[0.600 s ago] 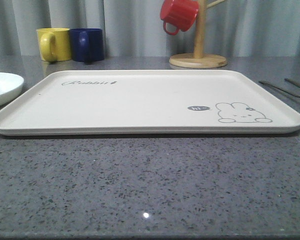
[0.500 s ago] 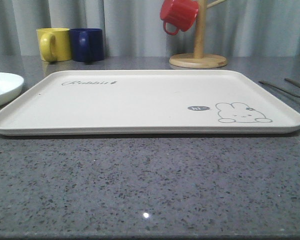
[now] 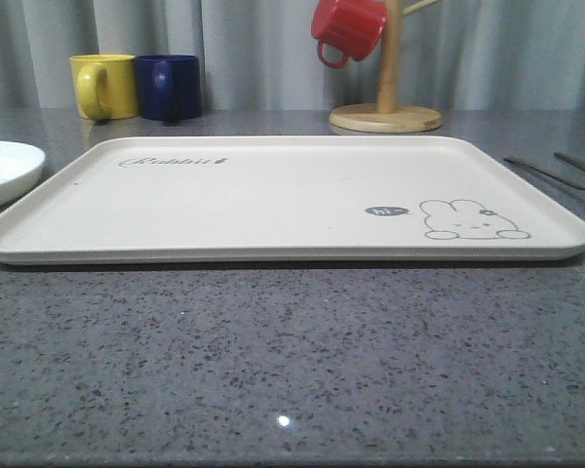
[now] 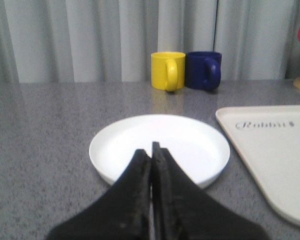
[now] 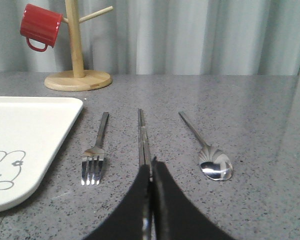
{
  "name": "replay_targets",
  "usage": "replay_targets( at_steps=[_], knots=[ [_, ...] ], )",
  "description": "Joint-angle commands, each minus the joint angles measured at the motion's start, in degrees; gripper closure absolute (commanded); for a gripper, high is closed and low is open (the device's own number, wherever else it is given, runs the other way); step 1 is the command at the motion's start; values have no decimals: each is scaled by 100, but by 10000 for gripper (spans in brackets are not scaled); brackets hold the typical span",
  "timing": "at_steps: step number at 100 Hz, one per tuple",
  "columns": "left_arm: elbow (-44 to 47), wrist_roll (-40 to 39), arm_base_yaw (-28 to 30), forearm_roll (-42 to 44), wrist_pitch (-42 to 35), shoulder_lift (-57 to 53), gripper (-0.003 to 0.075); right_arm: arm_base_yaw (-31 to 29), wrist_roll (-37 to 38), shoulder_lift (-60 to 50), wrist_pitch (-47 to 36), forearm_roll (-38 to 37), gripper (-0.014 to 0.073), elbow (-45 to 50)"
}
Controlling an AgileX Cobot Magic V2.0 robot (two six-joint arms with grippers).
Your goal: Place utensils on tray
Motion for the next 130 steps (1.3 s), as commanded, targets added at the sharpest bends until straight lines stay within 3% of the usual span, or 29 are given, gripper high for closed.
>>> replay_targets(
  at_steps=[1, 23, 37, 57, 93, 103, 120, 130],
  knots=[
    [-785, -49, 13, -84, 12, 275, 739, -28, -37, -110, -482, -63, 662, -9],
    [-2571, -49, 13, -84, 1726, 1643, 739, -28, -37, -110, -482, -63, 662, -9],
    [-3494, 10, 13, -84, 2411, 2633, 739, -28, -37, -110, -482, -63, 662, -9],
    [-4211, 10, 13, -84, 2852, 3757, 739, -28, -37, -110, -482, -63, 662, -9],
    [-4265, 10, 13, -84, 2993, 4699, 735, -28, -37, -110, -482, -63, 662, -9],
    [-4265, 10, 13, -84, 3153, 4799, 638, -28, -37, -110, -482, -63, 662, -9],
    [-4265, 10, 13, -117, 3217, 4837, 304, -28, -37, -110, -482, -63, 662, -9],
    [-4265, -1, 2, -166, 3198, 4837, 256, -28, -37, -110, -482, -63, 662, -9]
  ],
)
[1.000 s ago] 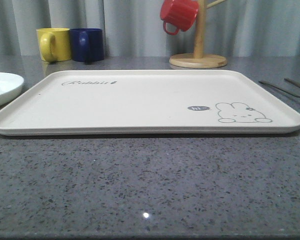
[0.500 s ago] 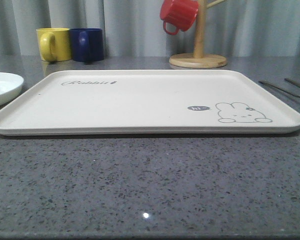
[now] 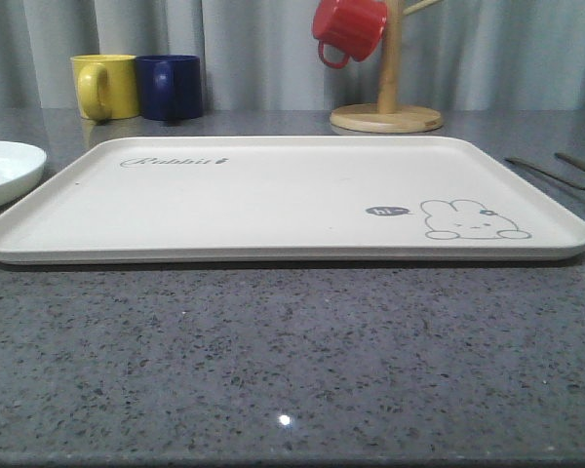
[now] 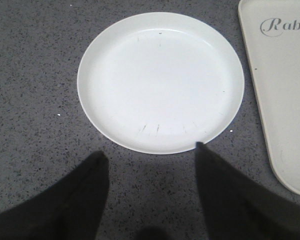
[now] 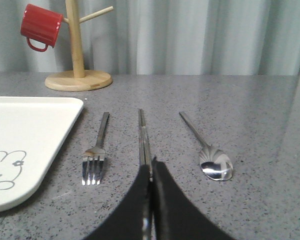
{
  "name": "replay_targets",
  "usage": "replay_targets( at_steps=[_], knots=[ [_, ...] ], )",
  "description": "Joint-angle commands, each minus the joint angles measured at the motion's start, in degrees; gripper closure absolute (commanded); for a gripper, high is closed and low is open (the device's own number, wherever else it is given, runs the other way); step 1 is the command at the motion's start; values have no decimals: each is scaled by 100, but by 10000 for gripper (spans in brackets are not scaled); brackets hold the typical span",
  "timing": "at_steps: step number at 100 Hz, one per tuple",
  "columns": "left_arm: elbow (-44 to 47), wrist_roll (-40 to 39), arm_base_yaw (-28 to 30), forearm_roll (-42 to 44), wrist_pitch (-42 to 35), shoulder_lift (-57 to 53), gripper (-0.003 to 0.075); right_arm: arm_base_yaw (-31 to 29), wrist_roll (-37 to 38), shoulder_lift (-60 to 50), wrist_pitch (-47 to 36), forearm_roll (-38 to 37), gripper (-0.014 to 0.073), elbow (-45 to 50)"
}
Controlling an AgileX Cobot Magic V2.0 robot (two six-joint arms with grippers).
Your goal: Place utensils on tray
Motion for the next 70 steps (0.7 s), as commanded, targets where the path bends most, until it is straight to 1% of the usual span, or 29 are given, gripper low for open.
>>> replay_targets(
  at_steps=[1, 13, 32, 45, 60, 70],
  knots=[
    [-210, -12, 2, -82, -315, 5, 257, -28, -37, -110, -482, -63, 662, -9],
    [-380, -66, 42, -71, -249, 212, 257, -28, -37, -110, -482, -63, 662, -9],
    [-1189, 44, 570, -261, 313, 1109, 257, -28, -37, -110, -482, -63, 662, -9],
    [-1717, 381, 963, -500, 502, 1843, 257, -28, -37, -110, -482, -63, 662, -9],
    [-2231, 1085, 1379, -1169, 782, 2675, 257, -28, -37, -110, -482, -63, 662, -9],
    [-2416, 1259, 1530, -1254, 852, 3159, 257, -28, -37, -110, -482, -63, 662, -9]
  ],
)
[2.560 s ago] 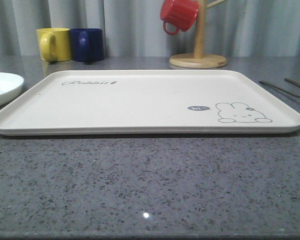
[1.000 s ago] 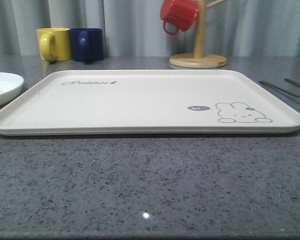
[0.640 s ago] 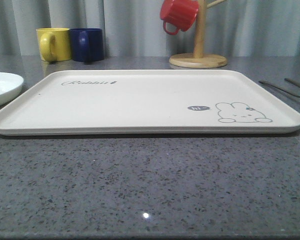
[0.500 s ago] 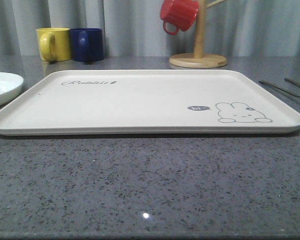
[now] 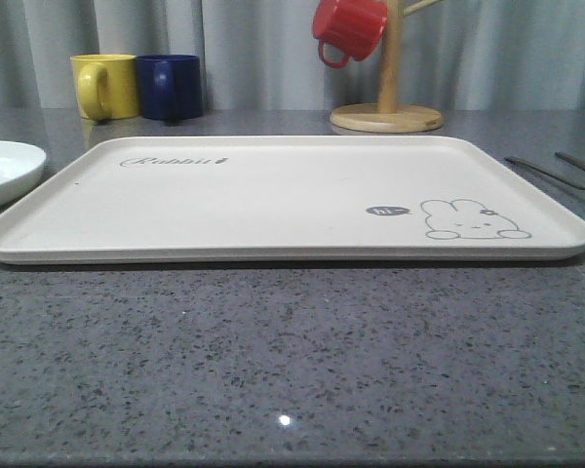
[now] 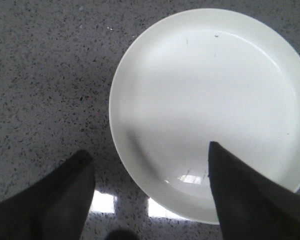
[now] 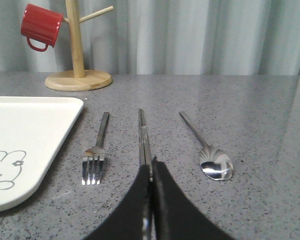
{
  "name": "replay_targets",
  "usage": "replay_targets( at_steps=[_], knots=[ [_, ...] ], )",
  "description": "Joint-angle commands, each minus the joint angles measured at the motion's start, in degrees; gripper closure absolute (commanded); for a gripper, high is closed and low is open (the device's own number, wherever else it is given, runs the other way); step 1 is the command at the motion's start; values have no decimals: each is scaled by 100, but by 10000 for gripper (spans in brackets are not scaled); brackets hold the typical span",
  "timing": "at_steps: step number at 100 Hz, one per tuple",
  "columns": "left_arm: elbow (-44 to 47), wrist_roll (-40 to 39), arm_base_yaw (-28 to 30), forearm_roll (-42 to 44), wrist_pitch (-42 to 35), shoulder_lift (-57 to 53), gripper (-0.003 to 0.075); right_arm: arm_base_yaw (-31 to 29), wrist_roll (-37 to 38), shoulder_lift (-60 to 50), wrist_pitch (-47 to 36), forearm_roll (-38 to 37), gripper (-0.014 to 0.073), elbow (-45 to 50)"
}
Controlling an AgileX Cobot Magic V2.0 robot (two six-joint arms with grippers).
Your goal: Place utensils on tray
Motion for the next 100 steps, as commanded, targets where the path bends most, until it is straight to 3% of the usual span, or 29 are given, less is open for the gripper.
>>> replay_targets(
  at_steps=[1, 54, 66, 82, 100],
  knots=[
    [-336, 221, 128, -225, -101, 254, 257, -28, -37, -110, -482, -63, 662, -9],
    [-461, 310, 201, -181, -149, 1565, 269, -28, -37, -110, -482, -63, 662, -9],
    [-461, 349, 201, -181, -125, 1600, 395, -28, -37, -110, -482, -63, 662, -9],
    [-461, 433, 201, -181, -114, 1600, 742, -28, -37, -110, -482, -63, 662, -9],
    [-461, 558, 350, -351, -114, 1433, 739, -28, -37, -110, -482, -63, 662, -9]
  ],
)
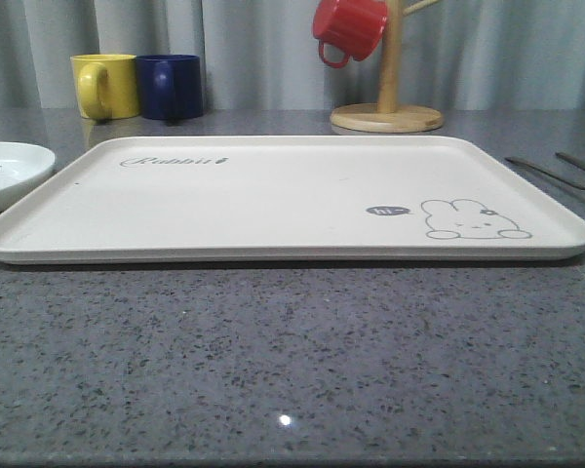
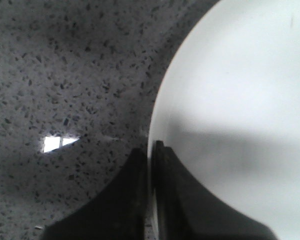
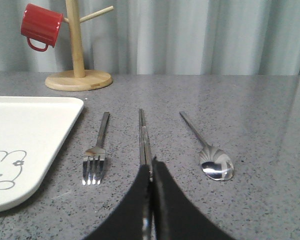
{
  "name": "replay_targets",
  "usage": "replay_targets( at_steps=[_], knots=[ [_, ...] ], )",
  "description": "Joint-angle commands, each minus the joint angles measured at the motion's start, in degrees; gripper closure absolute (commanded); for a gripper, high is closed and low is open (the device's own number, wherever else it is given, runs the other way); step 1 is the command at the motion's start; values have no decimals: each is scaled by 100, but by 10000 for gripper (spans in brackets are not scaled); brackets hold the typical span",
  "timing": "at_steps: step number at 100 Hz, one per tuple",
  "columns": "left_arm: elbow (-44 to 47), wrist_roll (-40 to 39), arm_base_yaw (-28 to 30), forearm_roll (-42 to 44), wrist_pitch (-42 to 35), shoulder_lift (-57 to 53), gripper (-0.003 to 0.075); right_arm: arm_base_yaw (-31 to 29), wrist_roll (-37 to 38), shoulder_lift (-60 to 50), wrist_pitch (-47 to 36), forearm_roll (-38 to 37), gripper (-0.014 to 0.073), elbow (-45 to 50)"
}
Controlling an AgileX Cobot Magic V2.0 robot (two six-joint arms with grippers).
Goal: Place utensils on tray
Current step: 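Lift the white plate with the left gripper and set it on the tray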
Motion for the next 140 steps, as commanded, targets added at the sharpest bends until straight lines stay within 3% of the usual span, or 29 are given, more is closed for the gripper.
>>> replay_targets(
  at_steps=[1, 28, 42, 56, 70, 101, 140],
  knots=[
    [-129, 154, 106, -129, -14, -361, 739, -28, -37, -110, -482, -63, 662, -9],
    [-444, 974, 851, -1497, 349, -1158, 739, -28, -37, -110, -482, -63, 662, -9],
    [-743, 1158, 915, -1945, 701, -1425, 739, -28, -37, -110, -482, -63, 662, -9],
    [-863, 1370, 525, -2373, 913, -1480, 739, -28, -37, -110, -482, -63, 662, -9],
    [-863, 1370, -234, -2357, 901, -1354, 740, -28, -37, -110, -482, -63, 662, -9],
    [-863, 1317, -1841, -2369, 306, -603, 740, -28, -37, -110, -482, -63, 662, -9],
    [-1342, 1215, -2393, -2337, 391, 443, 739, -28, -37, -110, -482, -63, 662, -9]
  ],
)
